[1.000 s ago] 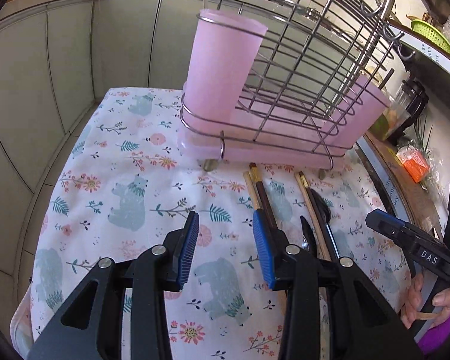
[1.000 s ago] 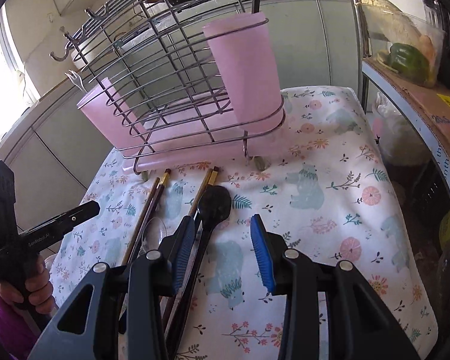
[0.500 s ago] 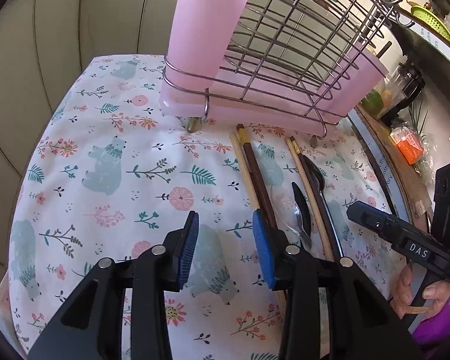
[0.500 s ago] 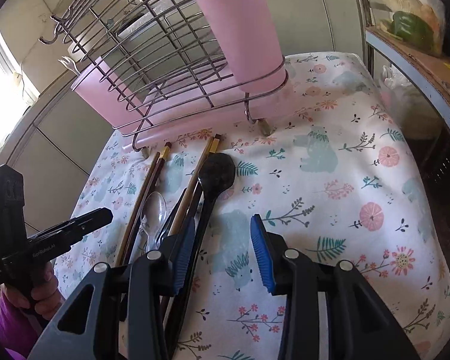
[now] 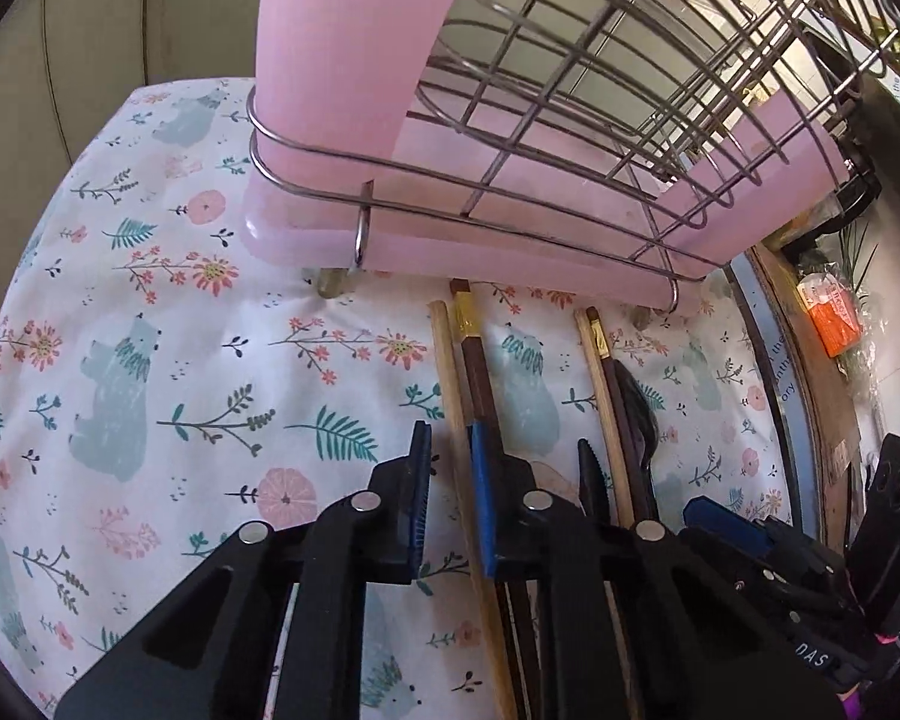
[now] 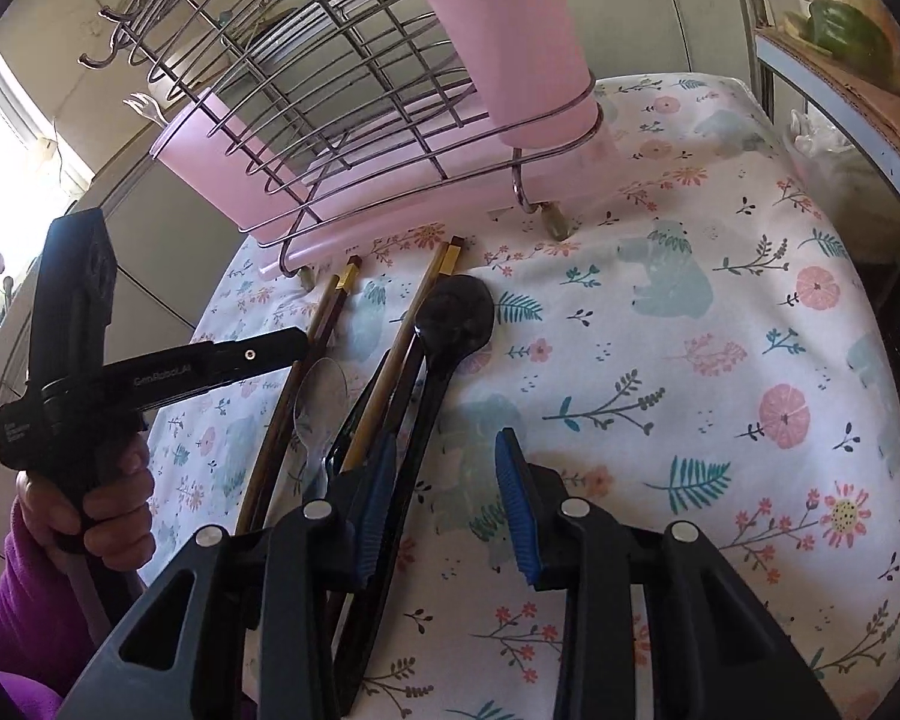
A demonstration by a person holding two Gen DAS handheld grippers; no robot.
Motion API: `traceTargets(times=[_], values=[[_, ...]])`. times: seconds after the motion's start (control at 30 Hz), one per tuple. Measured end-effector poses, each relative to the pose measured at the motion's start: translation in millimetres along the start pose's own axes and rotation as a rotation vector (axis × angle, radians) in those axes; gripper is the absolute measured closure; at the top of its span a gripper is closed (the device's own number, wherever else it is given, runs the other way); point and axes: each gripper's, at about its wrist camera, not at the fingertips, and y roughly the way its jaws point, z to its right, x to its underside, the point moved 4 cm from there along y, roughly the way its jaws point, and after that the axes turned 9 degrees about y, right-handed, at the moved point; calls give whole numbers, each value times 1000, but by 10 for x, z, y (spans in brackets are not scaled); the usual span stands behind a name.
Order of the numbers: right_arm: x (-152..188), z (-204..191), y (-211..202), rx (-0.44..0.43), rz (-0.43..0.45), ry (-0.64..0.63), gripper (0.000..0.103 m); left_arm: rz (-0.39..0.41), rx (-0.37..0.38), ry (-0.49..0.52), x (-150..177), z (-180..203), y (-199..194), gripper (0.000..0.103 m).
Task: Organize utensils
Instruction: 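Lower left tool and grasp wooden chopstick while right tool reaches toward dark chopsticks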
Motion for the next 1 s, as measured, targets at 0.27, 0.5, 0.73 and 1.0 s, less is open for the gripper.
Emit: traceTargets(times=[0.27, 0.5, 0.73, 1.0], values=[[-57, -38, 83, -13, -17, 10, 71, 10, -5, -19, -34, -10, 53, 97], [-154, -69, 176, 29, -27, 9, 87, 50, -67, -85, 110, -317, -202, 97], [-186, -151, 245, 38, -44, 4, 86, 39, -78, -108, 235, -435, -226, 97], [-128, -191, 272, 37, -67, 19, 85, 53, -110, -72, 261, -370, -223, 97]])
